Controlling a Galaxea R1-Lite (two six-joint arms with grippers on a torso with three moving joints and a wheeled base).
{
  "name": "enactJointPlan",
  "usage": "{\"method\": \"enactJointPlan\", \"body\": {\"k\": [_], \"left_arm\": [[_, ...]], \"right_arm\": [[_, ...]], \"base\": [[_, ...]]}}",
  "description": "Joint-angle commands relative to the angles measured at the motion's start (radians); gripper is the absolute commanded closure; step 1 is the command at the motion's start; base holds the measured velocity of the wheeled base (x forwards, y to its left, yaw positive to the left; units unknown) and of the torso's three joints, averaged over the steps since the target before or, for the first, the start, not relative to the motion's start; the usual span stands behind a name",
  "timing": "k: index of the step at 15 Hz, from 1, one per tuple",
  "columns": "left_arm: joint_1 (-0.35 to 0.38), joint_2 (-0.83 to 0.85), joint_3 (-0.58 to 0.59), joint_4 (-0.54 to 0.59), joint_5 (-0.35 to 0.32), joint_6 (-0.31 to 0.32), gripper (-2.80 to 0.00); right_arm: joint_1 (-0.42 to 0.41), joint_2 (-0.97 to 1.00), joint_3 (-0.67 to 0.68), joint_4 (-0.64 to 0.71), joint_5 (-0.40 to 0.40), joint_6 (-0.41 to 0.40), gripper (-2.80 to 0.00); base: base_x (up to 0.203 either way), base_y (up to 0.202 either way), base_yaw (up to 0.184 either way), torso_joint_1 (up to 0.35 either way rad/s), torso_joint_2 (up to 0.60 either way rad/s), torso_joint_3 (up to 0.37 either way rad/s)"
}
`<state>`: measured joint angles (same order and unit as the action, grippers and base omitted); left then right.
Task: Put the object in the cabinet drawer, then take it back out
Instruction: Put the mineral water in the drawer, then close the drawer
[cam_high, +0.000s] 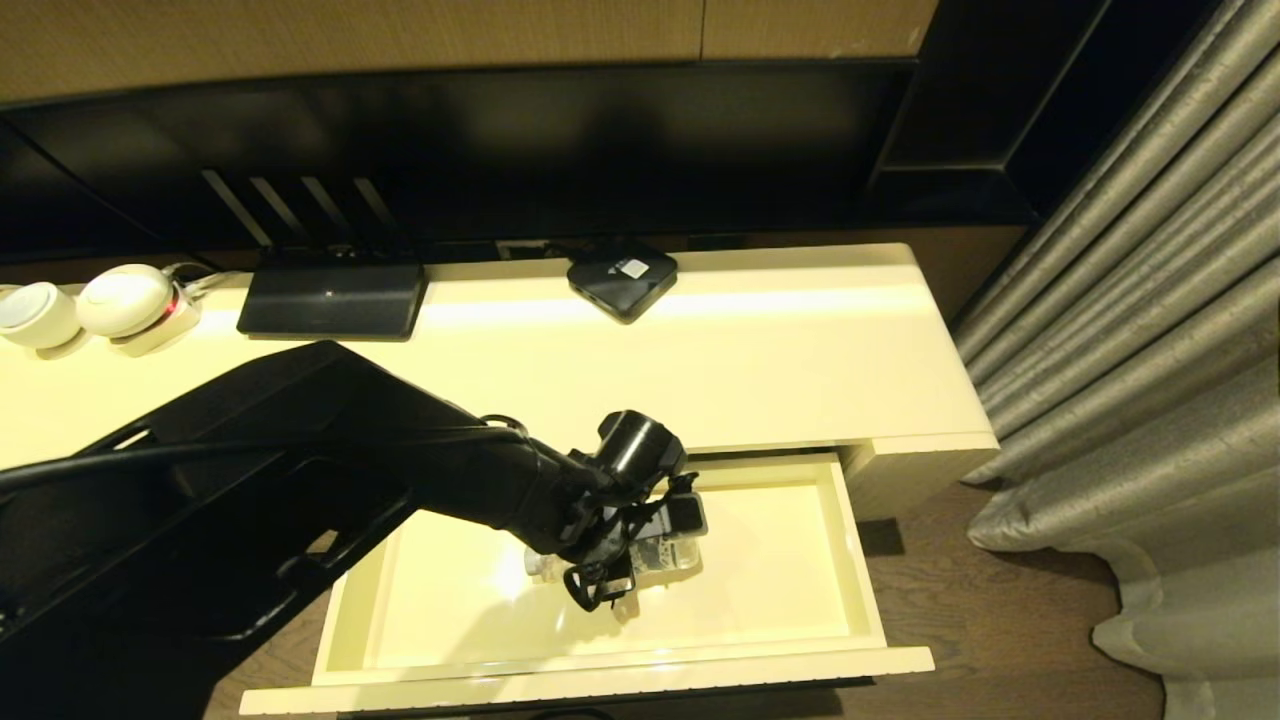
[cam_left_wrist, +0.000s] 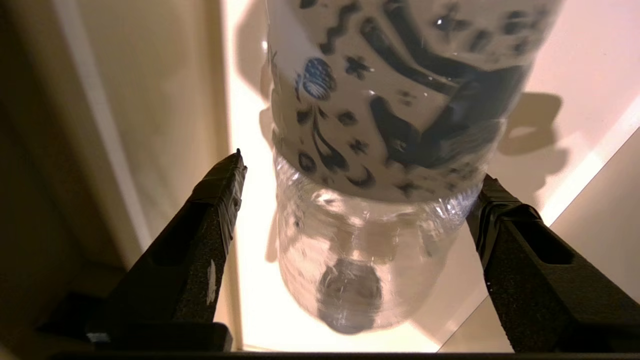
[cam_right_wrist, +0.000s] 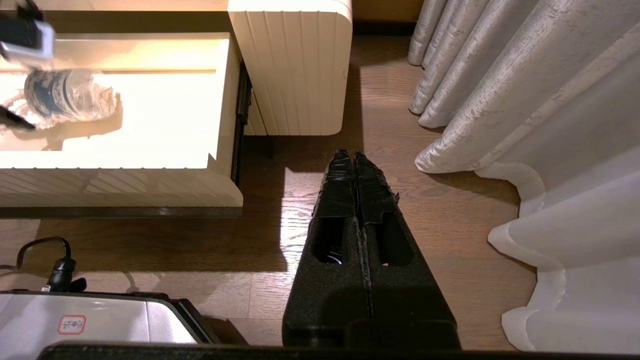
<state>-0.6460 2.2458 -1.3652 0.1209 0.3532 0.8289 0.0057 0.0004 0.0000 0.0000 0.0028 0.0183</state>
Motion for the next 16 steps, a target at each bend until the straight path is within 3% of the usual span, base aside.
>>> {"method": "enactJointPlan", "body": {"k": [1, 7, 10, 11, 14, 16], "left_arm": [[0.000, -0.089, -0.009, 0.019, 0.007, 0.005, -2.80], [-0.008, -0.260, 0.000, 0.098, 0.065, 0.004, -2.80], [-0.012, -0.384, -0.013, 0.163, 0.147, 0.007, -2.80], [-0.012, -0.434, -0.013, 0.191, 0.177, 0.007, 0.00], [-0.010, -0.565, -0.010, 0.268, 0.218, -0.016, 0.00], [-0.001, -0.628, -0.002, 0.284, 0.282, -0.051, 0.00]], "right_arm": [[0.000, 0.001, 0.000, 0.000, 0.000, 0.000, 0.00], [0.000, 0.001, 0.000, 0.000, 0.000, 0.000, 0.00], [0.000, 0.001, 0.000, 0.000, 0.000, 0.000, 0.00], [0.000, 0.001, 0.000, 0.000, 0.000, 0.000, 0.00], [0.000, 0.001, 0.000, 0.000, 0.000, 0.000, 0.00], [0.000, 0.001, 0.000, 0.000, 0.000, 0.000, 0.00]], "base": [[0.000, 0.000, 0.000, 0.000, 0.00, 0.000], [0.000, 0.000, 0.000, 0.000, 0.00, 0.000], [0.000, 0.000, 0.000, 0.000, 0.00, 0.000], [0.000, 0.000, 0.000, 0.000, 0.00, 0.000], [0.000, 0.000, 0.000, 0.000, 0.00, 0.000], [0.000, 0.000, 0.000, 0.000, 0.00, 0.000]]}}
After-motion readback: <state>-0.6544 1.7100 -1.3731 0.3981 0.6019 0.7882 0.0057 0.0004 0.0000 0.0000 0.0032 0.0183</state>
